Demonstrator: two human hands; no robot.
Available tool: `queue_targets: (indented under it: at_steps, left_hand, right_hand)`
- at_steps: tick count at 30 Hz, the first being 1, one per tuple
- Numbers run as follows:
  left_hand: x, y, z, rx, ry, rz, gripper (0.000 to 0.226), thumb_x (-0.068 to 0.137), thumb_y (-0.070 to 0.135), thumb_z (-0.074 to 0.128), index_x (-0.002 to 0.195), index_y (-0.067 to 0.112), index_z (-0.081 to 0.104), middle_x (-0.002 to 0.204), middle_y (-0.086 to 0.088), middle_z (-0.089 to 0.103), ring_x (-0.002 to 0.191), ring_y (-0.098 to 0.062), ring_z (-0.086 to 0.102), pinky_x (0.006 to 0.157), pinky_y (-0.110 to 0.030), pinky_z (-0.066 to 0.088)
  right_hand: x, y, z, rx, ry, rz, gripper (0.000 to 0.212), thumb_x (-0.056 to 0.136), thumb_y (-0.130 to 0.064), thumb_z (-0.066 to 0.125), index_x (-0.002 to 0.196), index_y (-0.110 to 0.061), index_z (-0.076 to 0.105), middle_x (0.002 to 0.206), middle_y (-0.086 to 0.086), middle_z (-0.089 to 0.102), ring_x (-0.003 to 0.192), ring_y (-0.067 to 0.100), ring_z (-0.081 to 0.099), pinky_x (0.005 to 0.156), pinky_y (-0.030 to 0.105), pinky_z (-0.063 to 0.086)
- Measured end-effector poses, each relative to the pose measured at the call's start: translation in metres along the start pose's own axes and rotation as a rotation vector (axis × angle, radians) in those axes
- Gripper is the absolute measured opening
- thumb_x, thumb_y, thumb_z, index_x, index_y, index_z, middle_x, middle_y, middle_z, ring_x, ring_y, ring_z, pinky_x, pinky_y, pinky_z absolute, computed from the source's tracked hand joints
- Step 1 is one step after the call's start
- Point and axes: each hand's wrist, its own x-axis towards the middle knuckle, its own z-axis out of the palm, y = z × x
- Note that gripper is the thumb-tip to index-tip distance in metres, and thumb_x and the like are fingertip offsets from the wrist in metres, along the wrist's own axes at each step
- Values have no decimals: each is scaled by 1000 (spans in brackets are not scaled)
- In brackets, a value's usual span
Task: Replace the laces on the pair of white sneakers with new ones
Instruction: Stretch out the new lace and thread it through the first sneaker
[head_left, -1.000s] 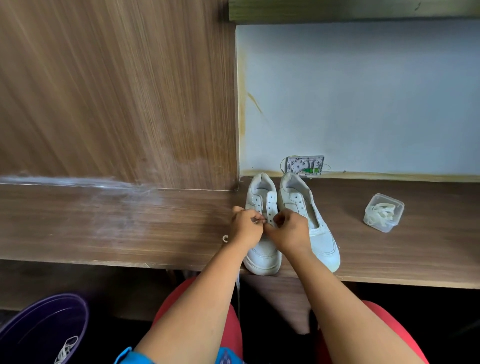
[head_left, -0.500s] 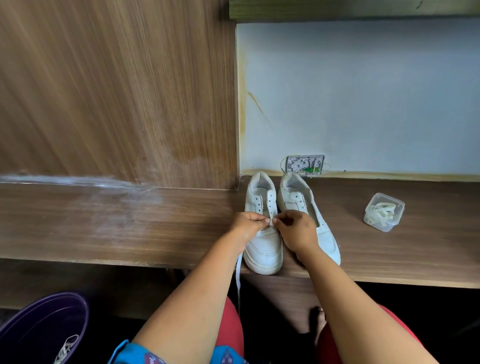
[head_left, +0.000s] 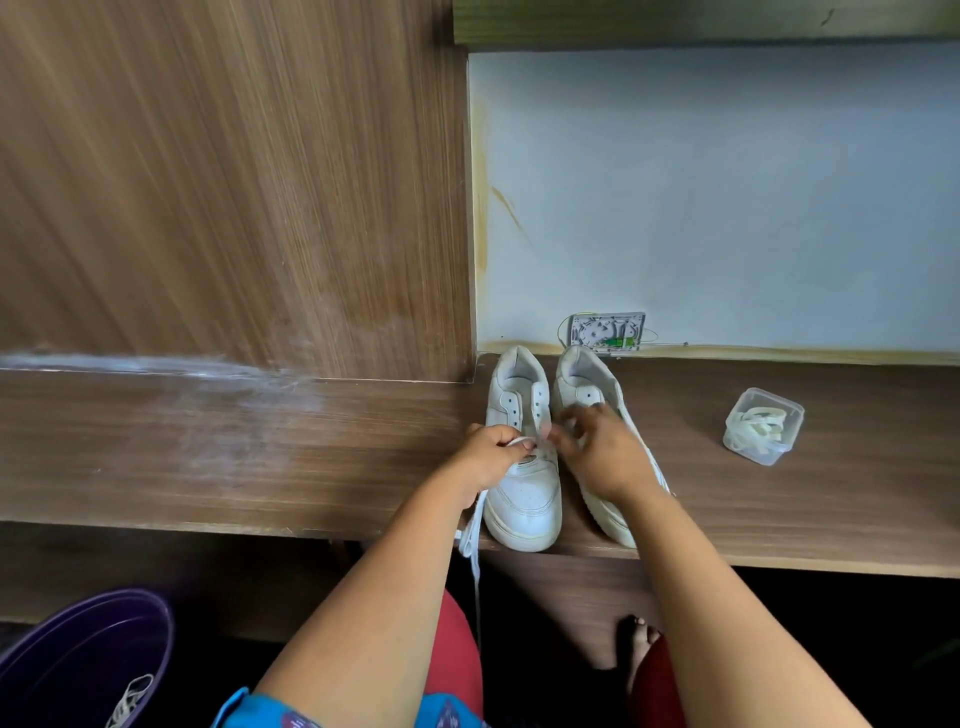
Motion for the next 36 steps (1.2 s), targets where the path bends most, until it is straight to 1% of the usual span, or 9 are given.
queue_targets:
  at_steps: [4, 10, 13, 17, 22, 26, 28, 33, 36]
  left_hand:
    - [0, 0, -4, -86, -34, -3, 30, 94, 30, 60, 111, 7, 69, 116, -6, 57, 101, -12, 50, 66, -9, 37]
    - [3, -5, -2, -55, -44, -37, 22, 91, 44, 59, 97, 25, 70, 132, -8, 49, 119, -21, 51, 106, -38, 41]
    - [3, -5, -2, -74, -40, -47, 26, 88, 48, 63, 92, 23, 71, 129, -7, 49, 115, -17, 53, 105, -32, 41]
    - [4, -7, -1, -90, -47, -18, 8, 84, 29, 73, 82, 21, 70, 122, -12, 57, 97, -11, 58, 82, -14, 41]
    - [4, -6, -1, -79, -46, -29, 6, 85, 30, 72, 81, 25, 71, 127, -15, 53, 106, -16, 58, 80, -13, 40]
    - [5, -7, -1, -55, -36, -16, 18, 90, 29, 66, 98, 14, 70, 128, -8, 44, 96, -11, 53, 71, -11, 41]
    - [6, -7, -1, -60, -34, -14, 20, 90, 29, 66, 101, 12, 70, 130, -8, 43, 105, -14, 52, 81, -18, 39]
    - [5, -5, -1, -82, -17, -14, 9, 88, 31, 68, 85, 22, 70, 128, -11, 47, 103, -16, 54, 70, -18, 41]
    - [5, -6, -1, -79, -20, -3, 11, 88, 33, 68, 85, 23, 71, 126, -14, 51, 98, -14, 55, 69, -16, 39]
  right_hand:
    - [3, 2, 6, -10, 20, 29, 20, 94, -25, 55, 89, -11, 69, 95, 7, 60, 87, 25, 58, 73, 33, 44]
    - [11, 5, -39, 1776, 197, 398, 29, 100, -22, 40, 74, -18, 50, 69, -1, 50, 64, 13, 48, 64, 27, 44]
    - [7, -4, -30, 1089, -16, 395, 25, 92, -39, 51, 76, -20, 51, 59, -5, 41, 52, 11, 36, 47, 23, 31]
    - [0, 0, 2, -9, -71, 37, 18, 85, -38, 68, 88, -21, 63, 80, -1, 59, 79, 20, 59, 67, 27, 41]
    - [9, 4, -11, 265, 84, 160, 20, 97, -29, 52, 93, -12, 64, 106, 16, 59, 99, 32, 58, 83, 37, 46]
    - [12, 2, -36, 1168, 537, 345, 28, 103, -26, 37, 78, -22, 49, 71, 0, 47, 60, 12, 46, 57, 23, 42]
    - [8, -4, -40, 1472, 453, 353, 33, 104, -22, 33, 74, -18, 46, 60, -2, 47, 52, 12, 44, 52, 23, 37]
    - [1, -3, -9, 133, -43, 86, 18, 91, -39, 60, 92, -21, 57, 72, -1, 57, 65, 17, 53, 59, 29, 40]
    - [1, 0, 3, -71, -102, 21, 17, 88, -35, 65, 92, -18, 66, 95, 3, 60, 84, 20, 56, 67, 26, 38]
